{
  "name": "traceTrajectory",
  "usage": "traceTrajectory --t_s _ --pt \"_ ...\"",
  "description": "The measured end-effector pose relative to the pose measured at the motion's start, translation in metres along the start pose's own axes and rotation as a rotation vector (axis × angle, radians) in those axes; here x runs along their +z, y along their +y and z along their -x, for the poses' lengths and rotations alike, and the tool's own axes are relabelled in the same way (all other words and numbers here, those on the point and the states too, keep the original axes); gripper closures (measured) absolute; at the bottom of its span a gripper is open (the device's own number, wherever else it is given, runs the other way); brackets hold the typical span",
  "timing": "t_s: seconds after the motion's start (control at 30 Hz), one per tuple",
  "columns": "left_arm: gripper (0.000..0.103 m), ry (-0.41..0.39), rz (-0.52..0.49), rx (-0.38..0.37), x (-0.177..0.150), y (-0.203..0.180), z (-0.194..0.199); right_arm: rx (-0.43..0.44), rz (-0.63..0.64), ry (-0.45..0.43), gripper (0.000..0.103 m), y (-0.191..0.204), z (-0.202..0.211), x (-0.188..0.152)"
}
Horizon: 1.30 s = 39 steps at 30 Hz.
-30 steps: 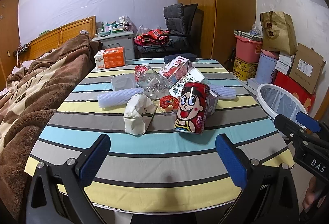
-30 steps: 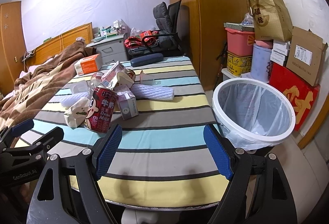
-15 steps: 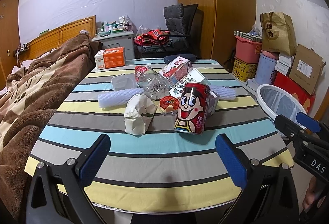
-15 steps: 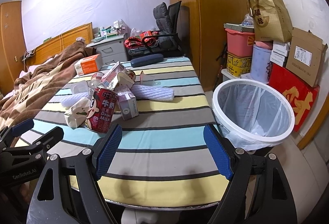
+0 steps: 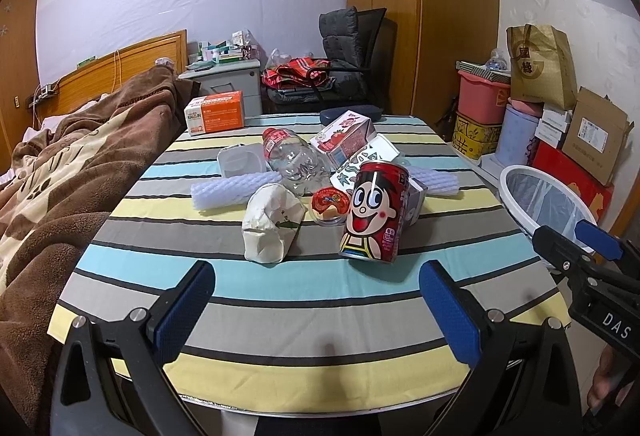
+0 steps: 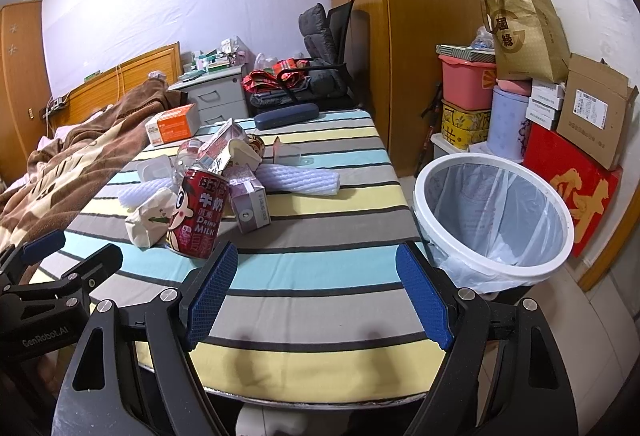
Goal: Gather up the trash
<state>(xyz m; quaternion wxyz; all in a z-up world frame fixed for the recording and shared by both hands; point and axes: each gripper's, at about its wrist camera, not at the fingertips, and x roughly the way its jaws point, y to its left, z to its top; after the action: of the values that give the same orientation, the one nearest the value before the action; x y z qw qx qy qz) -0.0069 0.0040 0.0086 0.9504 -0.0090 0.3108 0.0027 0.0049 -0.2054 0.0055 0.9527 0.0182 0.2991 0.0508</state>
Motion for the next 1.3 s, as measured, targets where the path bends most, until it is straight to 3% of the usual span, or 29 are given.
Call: traceTrajectory --t_s 0.87,1.03,1.3 --pt "0.000 0.010 0.011 -0.001 -0.002 0.005 -0.005 -0.007 0.003 0.000 0.020 0.001 0.000 0.003" --pt "0.000 0.022 0.023 -0.016 -0.002 0.015 -0.011 -0.002 -0.003 0.012 0.020 0.002 -0.006 0.004" --pt "0.000 0.075 0.094 -0.026 -0.004 0.053 -0.036 0.081 -0.012 0.058 0.020 0.016 -0.031 0.005"
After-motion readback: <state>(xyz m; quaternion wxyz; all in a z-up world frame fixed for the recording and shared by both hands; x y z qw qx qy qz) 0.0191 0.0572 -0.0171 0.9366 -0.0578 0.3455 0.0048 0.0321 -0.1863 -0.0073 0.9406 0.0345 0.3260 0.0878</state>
